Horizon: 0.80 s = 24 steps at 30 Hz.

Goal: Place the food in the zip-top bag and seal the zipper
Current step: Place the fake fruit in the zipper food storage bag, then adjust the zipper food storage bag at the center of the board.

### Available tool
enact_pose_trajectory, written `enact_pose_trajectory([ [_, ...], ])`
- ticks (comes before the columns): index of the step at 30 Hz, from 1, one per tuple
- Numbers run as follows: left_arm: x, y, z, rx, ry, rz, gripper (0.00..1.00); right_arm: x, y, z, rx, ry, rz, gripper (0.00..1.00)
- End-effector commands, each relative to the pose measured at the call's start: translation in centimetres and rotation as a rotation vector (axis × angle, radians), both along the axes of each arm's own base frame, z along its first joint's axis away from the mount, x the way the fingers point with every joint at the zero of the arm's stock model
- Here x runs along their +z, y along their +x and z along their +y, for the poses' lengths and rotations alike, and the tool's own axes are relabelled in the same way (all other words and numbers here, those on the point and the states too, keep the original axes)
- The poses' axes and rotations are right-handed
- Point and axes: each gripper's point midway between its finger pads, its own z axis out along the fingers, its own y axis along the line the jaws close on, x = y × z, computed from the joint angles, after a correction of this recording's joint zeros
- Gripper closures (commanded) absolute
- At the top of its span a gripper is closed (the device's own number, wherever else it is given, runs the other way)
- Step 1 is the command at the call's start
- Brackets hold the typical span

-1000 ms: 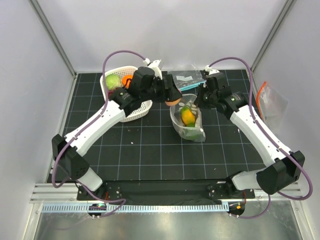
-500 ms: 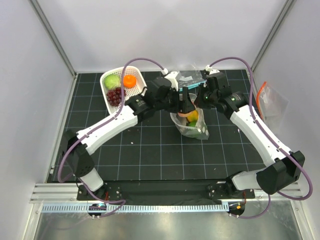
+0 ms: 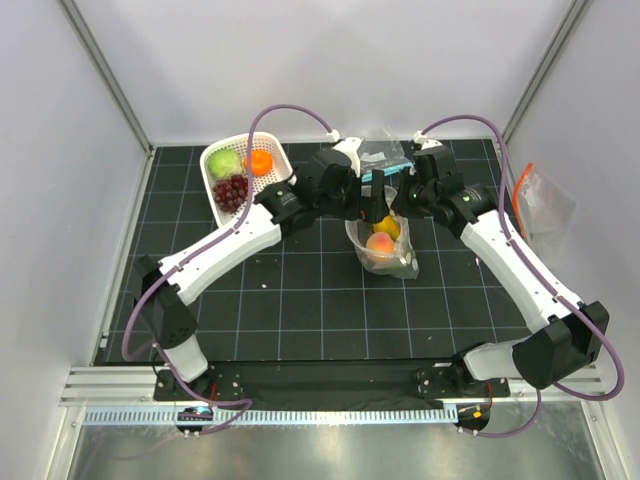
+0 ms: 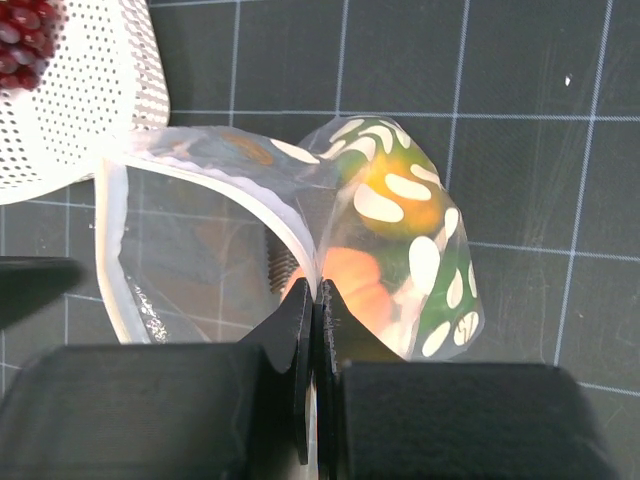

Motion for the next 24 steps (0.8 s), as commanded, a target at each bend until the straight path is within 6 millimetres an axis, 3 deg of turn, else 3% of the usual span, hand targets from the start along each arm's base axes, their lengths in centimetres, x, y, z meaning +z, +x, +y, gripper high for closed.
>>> enact_pose_trajectory([
  [1, 2.1, 0.2, 2.2, 0.044, 0.049, -0.067, 0.0, 1.0, 0.6, -0.6, -0.023, 0.017, -0.048, 0.99],
  [6, 1.4, 0.9, 4.6, 0.124, 0.143, -0.098, 0.0, 0.9, 0.5, -0.9, -0.014, 0.004, -0.047, 0.99],
  [15, -1.9, 4.1, 3.3, 0.161, 0.281, -0.084, 0.04, 1.2, 0.3, -1.0, 0.009, -0.022, -0.044, 0.99],
  [18, -2.1, 6.1, 3.0, 0.186, 0.294, -0.103, 0.17, 1.2, -0.1, -0.9, 0.031, -0.024, -0.032, 0.96],
  [19, -2.0, 6.6, 2.8, 0.188, 0.29, -0.104, 0.3, 1.2, -0.3, -0.8, 0.035, -0.022, -0.031, 0.93],
  [20, -1.3, 7.0, 2.1, 0.173, 0.258, -0.108, 0.37, 1.1, -0.5, -0.8, 0.043, -0.024, -0.027, 0.83],
  [21, -1.8, 7.7, 1.9, 0.174, 0.256, -0.101, 0.47, 1.2, -0.7, -0.8, 0.048, -0.021, -0.03, 0.79],
  [22, -2.0, 8.2, 1.8, 0.174, 0.251, -0.1, 0.67, 1.6, -0.9, -0.8, 0.053, -0.013, -0.044, 0.74],
  [23, -1.2, 9.0, 1.7, 0.185, 0.229, -0.115, 0.77, 1.5, -1.1, -0.9, 0.055, -0.013, -0.042, 0.66],
  [24, -1.8, 9.5, 1.6, 0.189, 0.234, -0.109, 0.85, 1.6, -1.2, -1.0, 0.053, -0.014, -0.046, 0.61],
])
